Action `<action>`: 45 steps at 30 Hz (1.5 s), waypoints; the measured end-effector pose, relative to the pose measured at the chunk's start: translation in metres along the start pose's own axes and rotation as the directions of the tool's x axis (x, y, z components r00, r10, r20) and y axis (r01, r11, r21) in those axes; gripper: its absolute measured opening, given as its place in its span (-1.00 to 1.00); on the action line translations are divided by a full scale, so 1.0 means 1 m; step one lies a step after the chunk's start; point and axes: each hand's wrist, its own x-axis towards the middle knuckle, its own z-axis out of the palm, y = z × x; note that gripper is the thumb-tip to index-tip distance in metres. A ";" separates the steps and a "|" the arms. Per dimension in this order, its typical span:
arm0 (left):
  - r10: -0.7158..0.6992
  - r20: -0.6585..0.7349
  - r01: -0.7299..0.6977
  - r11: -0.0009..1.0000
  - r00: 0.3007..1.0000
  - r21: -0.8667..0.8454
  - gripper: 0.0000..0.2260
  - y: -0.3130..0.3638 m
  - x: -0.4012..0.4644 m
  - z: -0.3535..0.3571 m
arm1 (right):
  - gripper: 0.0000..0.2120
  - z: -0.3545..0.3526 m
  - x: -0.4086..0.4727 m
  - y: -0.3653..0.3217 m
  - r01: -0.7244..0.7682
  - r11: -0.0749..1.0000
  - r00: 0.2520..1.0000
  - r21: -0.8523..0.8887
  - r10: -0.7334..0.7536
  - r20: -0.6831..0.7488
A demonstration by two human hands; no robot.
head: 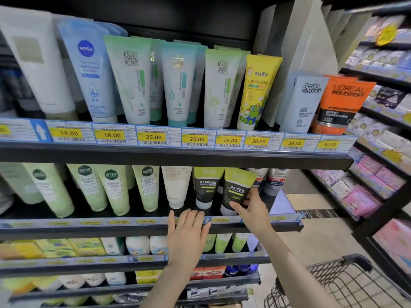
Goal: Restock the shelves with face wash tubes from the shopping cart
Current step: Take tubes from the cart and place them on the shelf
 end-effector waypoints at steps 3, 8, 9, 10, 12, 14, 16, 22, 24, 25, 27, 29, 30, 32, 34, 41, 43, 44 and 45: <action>0.000 0.000 0.000 1.000 1.000 0.000 -0.65 0.000 0.000 0.000 | -0.49 0.002 0.005 0.000 -0.008 0.999 1.000 -0.041 0.008 -0.006; -0.002 0.009 0.002 1.000 1.000 -0.006 -0.64 0.001 0.000 0.000 | -0.46 0.003 0.006 0.002 -0.001 0.996 1.000 -0.092 0.001 0.001; 0.000 0.011 0.000 1.000 1.000 -0.011 -0.64 0.000 0.000 -0.001 | -0.46 0.003 0.006 0.002 -0.003 0.995 1.000 -0.095 0.003 0.005; 0.002 0.019 -0.002 1.000 1.000 -0.014 -0.64 0.000 0.000 -0.002 | -0.46 0.002 0.007 0.002 -0.006 0.995 1.000 -0.100 0.007 0.010; 0.005 0.036 -0.004 1.000 0.999 -0.018 -0.64 0.000 0.000 -0.004 | -0.45 0.001 0.008 0.001 -0.016 0.994 0.999 -0.108 0.019 0.026; 0.004 0.053 -0.003 1.000 0.999 -0.023 -0.64 0.001 0.000 -0.005 | -0.44 0.001 0.011 -0.001 -0.031 0.993 0.999 -0.112 0.036 0.041; 0.002 0.077 0.000 1.000 0.997 -0.024 -0.64 0.000 0.000 -0.007 | -0.44 0.001 0.013 -0.003 -0.045 0.993 0.998 -0.110 0.050 0.048; 0.024 0.098 -0.025 1.000 0.995 0.006 -0.64 -0.002 0.002 -0.009 | -0.45 0.000 0.012 -0.004 -0.068 0.995 0.996 -0.076 0.073 0.060; 0.021 0.115 -0.026 0.999 0.993 0.040 -0.78 -0.002 0.005 -0.011 | -0.47 -0.004 0.009 -0.004 -0.070 0.997 0.997 -0.039 0.071 0.032; 0.013 0.133 -0.019 0.999 0.991 0.045 -0.83 -0.001 0.007 -0.012 | -0.50 -0.007 0.007 -0.004 -0.058 0.998 0.998 -0.036 0.058 0.014; 0.023 0.218 -0.027 1.000 0.976 0.015 -0.77 0.000 0.012 -0.018 | -0.57 -0.014 0.000 -0.001 -0.017 0.995 1.000 -0.094 0.016 -0.015; 0.046 0.248 -0.048 0.999 0.968 0.002 -0.75 0.005 0.018 -0.024 | -0.62 -0.024 -0.008 0.002 0.014 0.973 0.999 -0.231 -0.023 -0.036; 0.056 0.244 -0.058 0.998 0.968 0.001 -0.74 0.008 0.021 -0.026 | -0.64 -0.031 -0.012 0.004 0.015 0.947 0.999 -0.321 -0.026 -0.030; 0.118 0.246 -0.118 0.993 0.962 -0.014 -0.73 0.021 0.028 -0.037 | -0.65 -0.045 -0.020 0.006 -0.008 0.872 1.000 -0.490 0.007 -0.004; 0.192 0.306 -0.188 0.981 0.932 -0.042 -0.73 0.039 0.036 -0.050 | -0.63 -0.060 -0.031 0.006 -0.047 0.781 0.999 -0.623 0.043 -0.022; 0.438 0.259 -0.437 0.897 0.861 -0.065 -0.85 0.115 0.047 -0.062 | -0.63 -0.116 -0.084 0.028 -0.185 0.649 0.974 -0.738 0.023 -0.224; 0.483 0.307 -0.458 0.875 0.820 -0.155 -0.76 0.145 0.045 -0.070 | -0.63 -0.137 -0.102 0.040 -0.232 0.641 0.961 -0.731 0.037 -0.273; 0.501 0.318 -0.468 0.866 0.805 -0.177 -0.76 0.159 0.042 -0.072 | -0.64 -0.147 -0.111 0.048 -0.254 0.633 0.955 -0.731 0.042 -0.295; 0.541 0.288 -0.510 0.841 0.790 -0.180 -0.80 0.174 0.038 -0.075 | -0.64 -0.157 -0.121 0.056 -0.279 0.632 0.946 -0.723 0.052 -0.320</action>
